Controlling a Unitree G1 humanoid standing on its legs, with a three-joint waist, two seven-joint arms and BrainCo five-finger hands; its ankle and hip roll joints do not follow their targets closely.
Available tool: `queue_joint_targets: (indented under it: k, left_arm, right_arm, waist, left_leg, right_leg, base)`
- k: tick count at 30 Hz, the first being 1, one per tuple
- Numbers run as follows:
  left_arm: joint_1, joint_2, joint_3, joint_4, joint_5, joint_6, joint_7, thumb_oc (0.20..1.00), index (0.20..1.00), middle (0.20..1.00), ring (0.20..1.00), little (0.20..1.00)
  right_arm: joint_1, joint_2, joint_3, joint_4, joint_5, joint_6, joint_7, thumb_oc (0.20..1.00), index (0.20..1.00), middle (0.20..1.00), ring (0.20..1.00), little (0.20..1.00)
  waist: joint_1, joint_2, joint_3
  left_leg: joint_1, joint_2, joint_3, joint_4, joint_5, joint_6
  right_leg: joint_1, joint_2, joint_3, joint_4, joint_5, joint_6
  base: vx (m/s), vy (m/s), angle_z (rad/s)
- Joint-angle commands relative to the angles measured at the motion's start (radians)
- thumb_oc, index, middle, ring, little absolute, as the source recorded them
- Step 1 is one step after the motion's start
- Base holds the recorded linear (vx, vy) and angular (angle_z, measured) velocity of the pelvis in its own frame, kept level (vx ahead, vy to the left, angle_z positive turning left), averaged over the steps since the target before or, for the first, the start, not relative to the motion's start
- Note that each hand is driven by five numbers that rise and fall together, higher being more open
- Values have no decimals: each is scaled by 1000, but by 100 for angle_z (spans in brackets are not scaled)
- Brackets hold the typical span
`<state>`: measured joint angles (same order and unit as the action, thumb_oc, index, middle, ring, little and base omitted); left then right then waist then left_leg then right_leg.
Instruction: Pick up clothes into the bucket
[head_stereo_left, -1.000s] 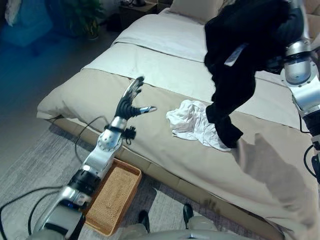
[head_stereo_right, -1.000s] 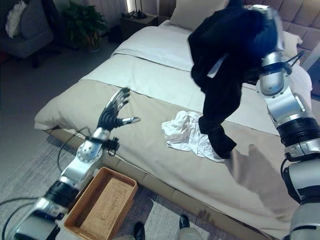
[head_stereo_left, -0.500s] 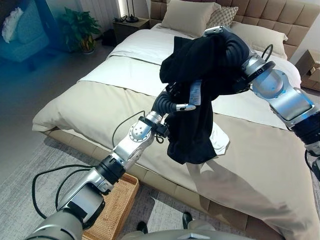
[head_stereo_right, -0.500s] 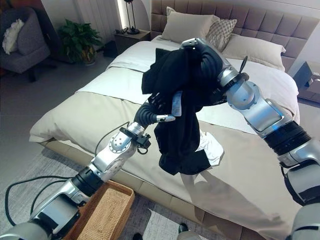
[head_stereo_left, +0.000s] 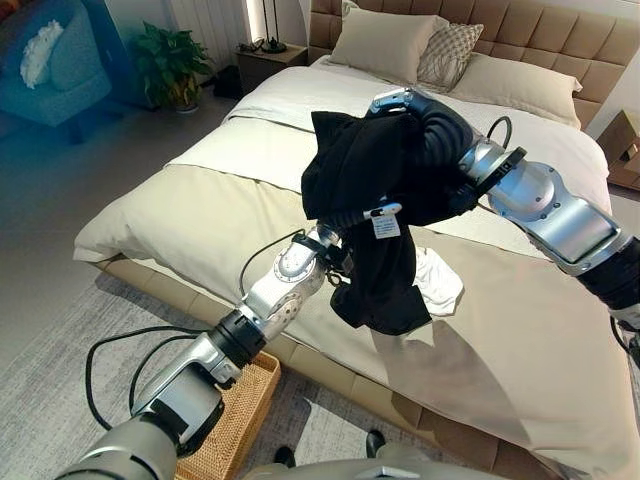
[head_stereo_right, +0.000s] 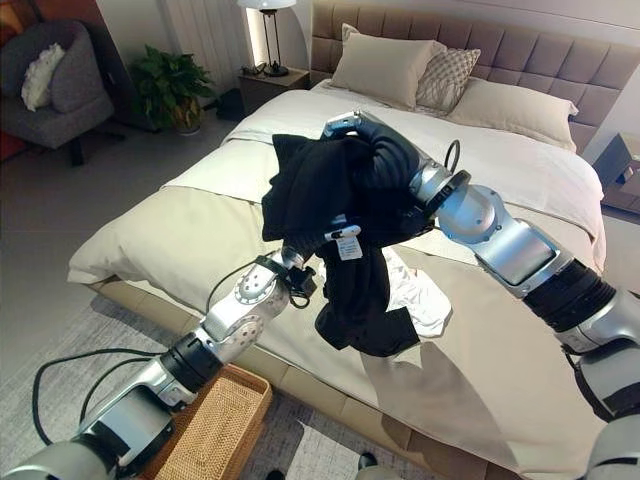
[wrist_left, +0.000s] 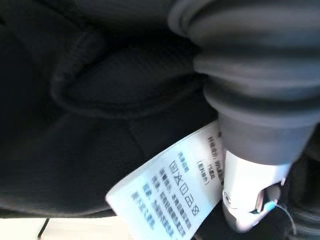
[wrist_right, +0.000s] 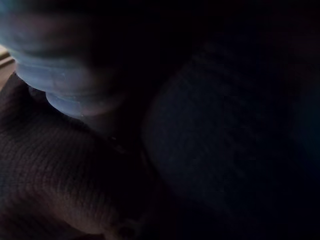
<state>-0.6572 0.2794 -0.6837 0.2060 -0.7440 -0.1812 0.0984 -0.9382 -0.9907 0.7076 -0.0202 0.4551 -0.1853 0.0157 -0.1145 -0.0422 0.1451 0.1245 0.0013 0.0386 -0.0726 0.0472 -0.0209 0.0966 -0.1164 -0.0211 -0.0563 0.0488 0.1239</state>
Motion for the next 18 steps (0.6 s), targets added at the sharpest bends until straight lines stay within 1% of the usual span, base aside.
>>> queue_joint_targets:
  k: [1, 3, 4, 5, 6, 8, 9, 10, 11, 12, 14, 16, 18]
  left_arm:
    - [-133, -66, -49, 75, -19, -20, 2, 1000, 1000, 1000, 1000, 1000]
    - [-140, -85, -59, 88, -43, -19, -1, 1000, 1000, 1000, 1000, 1000]
    - [-142, -86, -61, 88, -63, -20, -8, 460, 460, 460, 460, 460]
    - [-144, -86, -65, 82, -93, -20, -25, 423, 423, 423, 423, 423]
    - [-145, -83, -68, 80, -114, -19, -35, 200, 200, 200, 200, 200]
    - [-134, -80, -72, 67, -164, -19, -57, 200, 200, 200, 200, 200]
    - [-126, -70, -77, 54, -178, -16, -75, 200, 200, 200, 200, 200]
    - [-115, -48, -78, 37, -181, -16, -80, 200, 200, 200, 200, 200]
    - [-114, -47, -78, 37, -181, -16, -80, 200, 200, 200, 200, 200]
    - [-107, -19, -75, 19, -177, -18, -89, 200, 200, 200, 200, 200]
    - [-106, -19, -76, 19, -177, -18, -88, 200, 200, 200, 200, 200]
    - [-72, 34, -53, -12, -178, -22, -86, 200, 200, 200, 200, 200]
    - [-63, 74, -51, -39, -178, -19, -93, 200, 200, 200, 200, 200]
  right_arm:
    - [-25, 17, -55, -74, 99, -74, -5, 200, 200, 200, 200, 200]
    - [-18, 31, -55, -94, 131, -78, 3, 200, 200, 200, 200, 200]
    - [-19, 36, -54, -96, 133, -80, 0, 200, 200, 200, 200, 200]
    - [-20, 42, -57, -95, 133, -83, -3, 200, 200, 200, 200, 200]
    - [-23, 46, -55, -96, 134, -84, -5, 200, 200, 200, 200, 200]
    - [-21, 56, -54, -94, 129, -85, -11, 200, 200, 200, 200, 200]
    - [-17, 58, -57, -95, 132, -86, -11, 385, 385, 385, 385, 385]
    - [-7, 55, -64, -99, 124, -85, -14, 514, 514, 514, 514, 514]
    - [-6, 55, -65, -99, 124, -85, -14, 617, 617, 617, 617, 617]
    - [10, 50, -83, -98, 117, -87, -20, 1000, 1000, 1000, 1000, 1000]
    - [11, 51, -84, -99, 117, -87, -20, 1000, 1000, 1000, 1000, 1000]
    - [46, 37, -125, -87, 106, -86, -35, 1000, 1000, 1000, 1000, 1000]
    - [70, 31, -153, -77, 104, -83, -41, 1000, 1000, 1000, 1000, 1000]
  waist:
    - [34, -30, -58]
    - [32, -28, -57]
    - [32, -28, -56]
    - [30, -27, -58]
    - [30, -26, -58]
    - [28, -25, -60]
    - [27, -24, -61]
    - [26, -24, -62]
    - [26, -24, -63]
    - [26, -23, -63]
    - [26, -24, -63]
    - [31, -22, -62]
    - [35, -21, -61]
  left_leg:
    - [-52, -17, -44, 99, -85, -8]
    - [-53, -18, -45, 99, -84, -8]
    - [-54, -18, -44, 99, -84, -7]
    - [-53, -19, -43, 98, -85, -7]
    - [-53, -19, -41, 98, -85, -7]
    - [-50, -18, -39, 97, -86, -7]
    - [-49, -17, -37, 95, -86, -7]
    - [-49, -16, -36, 96, -87, -7]
    - [-49, -16, -36, 96, -87, -7]
    - [-48, -16, -36, 96, -88, -7]
    - [-48, -16, -36, 97, -88, -7]
    - [-49, -16, -39, 98, -87, -6]
    - [-51, -16, -43, 98, -87, -6]
  right_leg:
    - [-57, -17, -60, 154, -66, 20]
    - [-58, -18, -58, 154, -66, 20]
    - [-59, -18, -57, 154, -64, 20]
    - [-59, -18, -55, 152, -64, 21]
    - [-60, -18, -54, 151, -63, 21]
    - [-59, -18, -54, 150, -63, 21]
    - [-58, -18, -52, 148, -63, 21]
    - [-58, -17, -49, 147, -62, 20]
    - [-58, -17, -49, 147, -62, 20]
    - [-57, -16, -48, 146, -63, 20]
    - [-57, -16, -48, 146, -63, 20]
    - [-56, -15, -50, 146, -64, 18]
    - [-55, -15, -51, 146, -64, 18]
  base:
    - [-11, -1, 4]
    - [-11, 1, 4]
    - [0, 0, 0]
    - [0, 0, 0]
    - [0, 0, 0]
    - [0, 0, 0]
    - [0, 0, 0]
    - [0, 0, 0]
    - [0, 0, 0]
    - [0, 0, 0]
    - [0, 0, 0]
    - [0, 0, 0]
    - [0, 0, 0]
